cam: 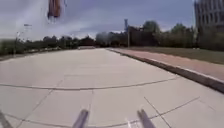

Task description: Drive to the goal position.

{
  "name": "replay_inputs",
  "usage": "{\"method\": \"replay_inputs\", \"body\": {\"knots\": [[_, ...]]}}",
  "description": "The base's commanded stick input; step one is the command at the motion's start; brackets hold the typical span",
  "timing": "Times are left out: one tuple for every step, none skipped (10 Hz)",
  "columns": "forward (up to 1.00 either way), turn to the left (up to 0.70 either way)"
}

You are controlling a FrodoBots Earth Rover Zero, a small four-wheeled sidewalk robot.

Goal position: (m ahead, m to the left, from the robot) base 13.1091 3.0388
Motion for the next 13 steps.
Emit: {"method": "replay_inputs", "body": {"knots": [[1.0,0.0],[1.0,0.0],[1.0,0.0],[1.0,0.0],[1.0,0.0],[1.0,0.0],[1.0,0.0],[1.0,0.0],[1.0,0.0],[1.0,0.0],[1.0,0.0],[1.0,0.0],[1.0,0.0]]}}
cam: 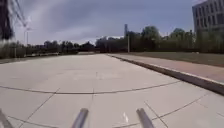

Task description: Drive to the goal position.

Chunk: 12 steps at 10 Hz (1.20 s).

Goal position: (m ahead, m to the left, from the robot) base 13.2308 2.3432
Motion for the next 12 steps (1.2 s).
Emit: {"method": "replay_inputs", "body": {"knots": [[1.0,0.0],[0.87,0.0],[0.0,0.0],[0.0,0.0],[0.22,0.0],[0.52,0.0],[0.75,0.0],[0.97,0.0],[1.0,0.0],[1.0,0.0],[1.0,0.0],[1.0,0.0]]}}
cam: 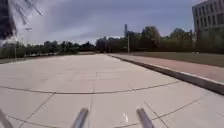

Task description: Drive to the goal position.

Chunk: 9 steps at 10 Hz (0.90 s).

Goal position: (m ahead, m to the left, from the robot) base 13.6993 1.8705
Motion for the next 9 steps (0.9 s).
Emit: {"method": "replay_inputs", "body": {"knots": [[1.0,0.0],[1.0,0.0],[1.0,0.0],[1.0,0.0],[1.0,0.0],[1.0,0.0],[1.0,0.0],[1.0,0.0],[1.0,0.0]]}}
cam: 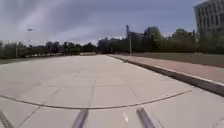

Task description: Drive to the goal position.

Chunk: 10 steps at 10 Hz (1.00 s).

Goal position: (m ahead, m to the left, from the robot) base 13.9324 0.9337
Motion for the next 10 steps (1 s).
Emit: {"method": "replay_inputs", "body": {"knots": [[1.0,0.0],[1.0,0.0],[1.0,0.0],[1.0,0.0],[1.0,0.0],[1.0,0.0],[1.0,0.0],[1.0,0.0],[1.0,0.0],[1.0,0.0]]}}
